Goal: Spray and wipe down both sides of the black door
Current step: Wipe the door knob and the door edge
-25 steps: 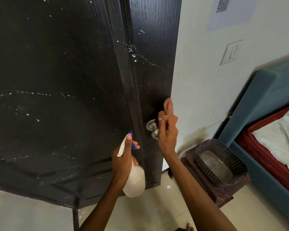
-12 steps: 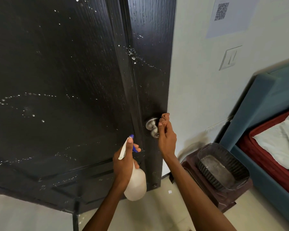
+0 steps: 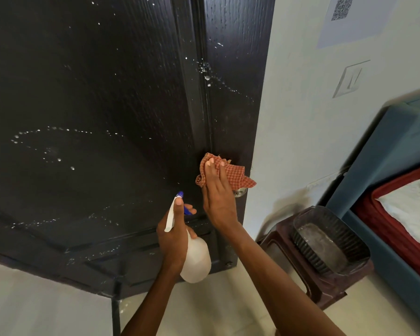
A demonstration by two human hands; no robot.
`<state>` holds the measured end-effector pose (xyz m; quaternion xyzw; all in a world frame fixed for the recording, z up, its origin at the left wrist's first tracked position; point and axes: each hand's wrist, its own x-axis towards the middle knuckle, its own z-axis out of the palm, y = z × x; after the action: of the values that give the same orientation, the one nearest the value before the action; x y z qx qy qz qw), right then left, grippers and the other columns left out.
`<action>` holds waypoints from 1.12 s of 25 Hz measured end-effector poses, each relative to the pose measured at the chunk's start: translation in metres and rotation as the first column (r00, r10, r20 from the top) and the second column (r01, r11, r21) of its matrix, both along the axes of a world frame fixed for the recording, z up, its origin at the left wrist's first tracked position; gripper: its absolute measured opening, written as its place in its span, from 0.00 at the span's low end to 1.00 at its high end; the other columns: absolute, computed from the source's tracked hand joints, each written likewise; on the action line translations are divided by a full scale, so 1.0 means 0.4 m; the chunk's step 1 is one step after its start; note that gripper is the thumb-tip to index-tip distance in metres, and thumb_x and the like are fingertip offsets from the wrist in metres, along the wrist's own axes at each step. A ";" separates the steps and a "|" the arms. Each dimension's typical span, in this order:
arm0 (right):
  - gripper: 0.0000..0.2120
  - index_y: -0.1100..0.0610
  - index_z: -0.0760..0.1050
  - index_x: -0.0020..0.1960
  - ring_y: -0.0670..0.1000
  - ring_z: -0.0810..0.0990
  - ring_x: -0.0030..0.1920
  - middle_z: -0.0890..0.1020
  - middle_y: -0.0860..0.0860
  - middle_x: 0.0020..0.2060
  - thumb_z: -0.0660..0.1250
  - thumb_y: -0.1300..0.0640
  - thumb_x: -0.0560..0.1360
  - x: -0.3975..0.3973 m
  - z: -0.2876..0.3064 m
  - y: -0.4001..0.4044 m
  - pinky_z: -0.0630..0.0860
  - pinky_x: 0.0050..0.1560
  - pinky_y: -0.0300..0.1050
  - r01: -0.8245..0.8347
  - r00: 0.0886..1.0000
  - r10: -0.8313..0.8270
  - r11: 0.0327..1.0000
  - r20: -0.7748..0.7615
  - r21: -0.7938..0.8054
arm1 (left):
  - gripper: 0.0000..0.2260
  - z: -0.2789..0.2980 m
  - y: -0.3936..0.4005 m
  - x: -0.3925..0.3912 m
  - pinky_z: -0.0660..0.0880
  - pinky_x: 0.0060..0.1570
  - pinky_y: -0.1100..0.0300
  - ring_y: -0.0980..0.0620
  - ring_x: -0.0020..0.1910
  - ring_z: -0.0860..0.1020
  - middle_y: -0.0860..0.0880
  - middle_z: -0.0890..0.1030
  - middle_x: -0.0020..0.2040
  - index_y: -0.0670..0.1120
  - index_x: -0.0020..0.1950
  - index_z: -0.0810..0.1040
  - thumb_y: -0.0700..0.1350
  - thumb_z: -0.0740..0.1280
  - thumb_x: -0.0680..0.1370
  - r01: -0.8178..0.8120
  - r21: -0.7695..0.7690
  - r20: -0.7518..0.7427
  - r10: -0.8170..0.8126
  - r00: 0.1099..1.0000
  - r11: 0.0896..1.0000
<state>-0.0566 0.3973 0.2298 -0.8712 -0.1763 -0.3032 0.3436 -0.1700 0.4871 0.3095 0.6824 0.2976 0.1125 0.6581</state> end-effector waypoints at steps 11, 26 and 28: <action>0.29 0.50 0.47 0.84 0.37 0.48 0.81 0.49 0.37 0.82 0.55 0.54 0.87 -0.048 -0.190 0.090 0.47 0.79 0.34 0.041 0.859 0.248 0.839 -0.447 0.543 | 0.14 -0.014 0.082 -0.035 0.77 0.45 0.53 0.49 0.31 0.75 0.47 0.78 0.32 0.55 0.43 0.75 0.56 0.56 0.83 -0.066 0.055 0.021 0.065 0.998 0.996; 0.22 0.36 0.59 0.78 0.30 0.67 0.70 0.69 0.32 0.71 0.59 0.45 0.85 -0.056 -0.167 0.039 0.63 0.69 0.29 0.246 0.815 0.305 0.588 -0.493 0.771 | 0.25 -0.049 0.087 -0.014 0.78 0.43 0.53 0.49 0.30 0.76 0.40 0.81 0.37 0.48 0.48 0.80 0.66 0.56 0.72 0.073 0.076 -0.017 -0.072 0.997 0.994; 0.22 0.38 0.63 0.77 0.42 0.74 0.70 0.76 0.40 0.69 0.58 0.38 0.84 -0.044 -0.169 -0.001 0.69 0.67 0.35 0.313 0.823 0.241 0.563 -0.514 0.765 | 0.25 -0.047 0.083 -0.014 0.77 0.43 0.55 0.48 0.31 0.76 0.40 0.80 0.36 0.49 0.48 0.79 0.67 0.56 0.71 0.088 0.077 -0.030 -0.086 0.996 0.993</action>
<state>-0.0743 0.3971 0.1620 -0.6589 0.1156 -0.0839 0.7385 -0.1755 0.5201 0.2906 0.7213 0.2718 0.0862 0.6312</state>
